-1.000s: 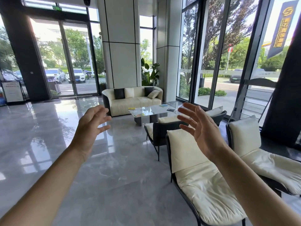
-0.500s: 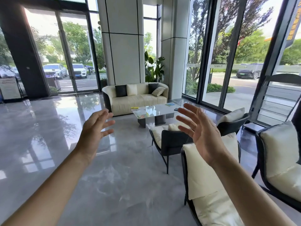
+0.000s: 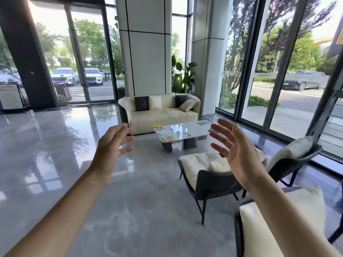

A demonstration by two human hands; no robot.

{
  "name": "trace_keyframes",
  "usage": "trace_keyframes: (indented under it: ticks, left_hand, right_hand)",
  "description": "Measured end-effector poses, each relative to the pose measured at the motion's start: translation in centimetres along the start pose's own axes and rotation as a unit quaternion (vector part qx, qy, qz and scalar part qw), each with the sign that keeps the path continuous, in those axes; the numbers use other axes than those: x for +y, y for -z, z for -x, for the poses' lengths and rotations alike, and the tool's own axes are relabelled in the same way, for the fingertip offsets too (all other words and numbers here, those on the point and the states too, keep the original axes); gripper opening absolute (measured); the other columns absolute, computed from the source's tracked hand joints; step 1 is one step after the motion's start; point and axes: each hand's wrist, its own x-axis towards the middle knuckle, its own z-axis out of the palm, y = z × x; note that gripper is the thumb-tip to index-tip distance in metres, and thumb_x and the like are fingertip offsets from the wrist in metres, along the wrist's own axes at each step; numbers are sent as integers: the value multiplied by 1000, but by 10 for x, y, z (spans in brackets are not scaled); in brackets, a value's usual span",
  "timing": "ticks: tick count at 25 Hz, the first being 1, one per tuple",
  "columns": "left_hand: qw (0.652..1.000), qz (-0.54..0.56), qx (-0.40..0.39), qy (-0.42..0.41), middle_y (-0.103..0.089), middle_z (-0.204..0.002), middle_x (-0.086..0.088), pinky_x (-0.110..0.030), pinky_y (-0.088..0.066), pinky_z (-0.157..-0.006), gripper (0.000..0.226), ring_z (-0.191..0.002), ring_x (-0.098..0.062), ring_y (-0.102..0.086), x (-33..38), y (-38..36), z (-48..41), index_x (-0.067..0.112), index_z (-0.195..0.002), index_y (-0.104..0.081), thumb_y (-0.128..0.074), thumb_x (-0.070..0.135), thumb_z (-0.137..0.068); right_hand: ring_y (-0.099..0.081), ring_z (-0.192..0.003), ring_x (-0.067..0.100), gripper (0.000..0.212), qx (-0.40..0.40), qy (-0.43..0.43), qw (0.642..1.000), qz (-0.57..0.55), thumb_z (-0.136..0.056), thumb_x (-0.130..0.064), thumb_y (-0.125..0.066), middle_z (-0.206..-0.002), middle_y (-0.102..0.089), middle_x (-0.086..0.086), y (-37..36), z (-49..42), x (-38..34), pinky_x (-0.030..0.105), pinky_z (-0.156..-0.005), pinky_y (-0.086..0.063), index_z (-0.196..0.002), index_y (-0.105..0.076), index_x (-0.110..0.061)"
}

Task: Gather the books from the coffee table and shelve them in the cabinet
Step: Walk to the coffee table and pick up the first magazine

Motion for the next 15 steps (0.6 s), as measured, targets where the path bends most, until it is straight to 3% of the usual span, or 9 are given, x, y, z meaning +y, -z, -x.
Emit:
trace_keyframes:
  ticks: [9, 15]
  left_hand:
    - [1000, 5, -2, 6, -65, -131, -8, -52, -50, -101, 38, -121, -28, -63, -119, 39, -297, 11, -133, -56, -47, 31, -102]
    - [998, 27, -35, 45, -68, -125, -8, -42, -53, -90, 25, -113, -25, -66, -196, 20, -457, 19, -114, -64, -51, 35, -100]
  right_hand:
    - [-64, -125, 18, 55, 27, 3, 999, 31, -92, -53, -40, -133, -70, 1, -57, -267, 141, 51, -111, -43, -134, -60, -23]
    - [-61, -128, 18, 53, 60, -8, 997, 37, -91, -54, -42, -134, -69, 0, -59, -420, 229, 48, -110, -44, -131, -62, -26]
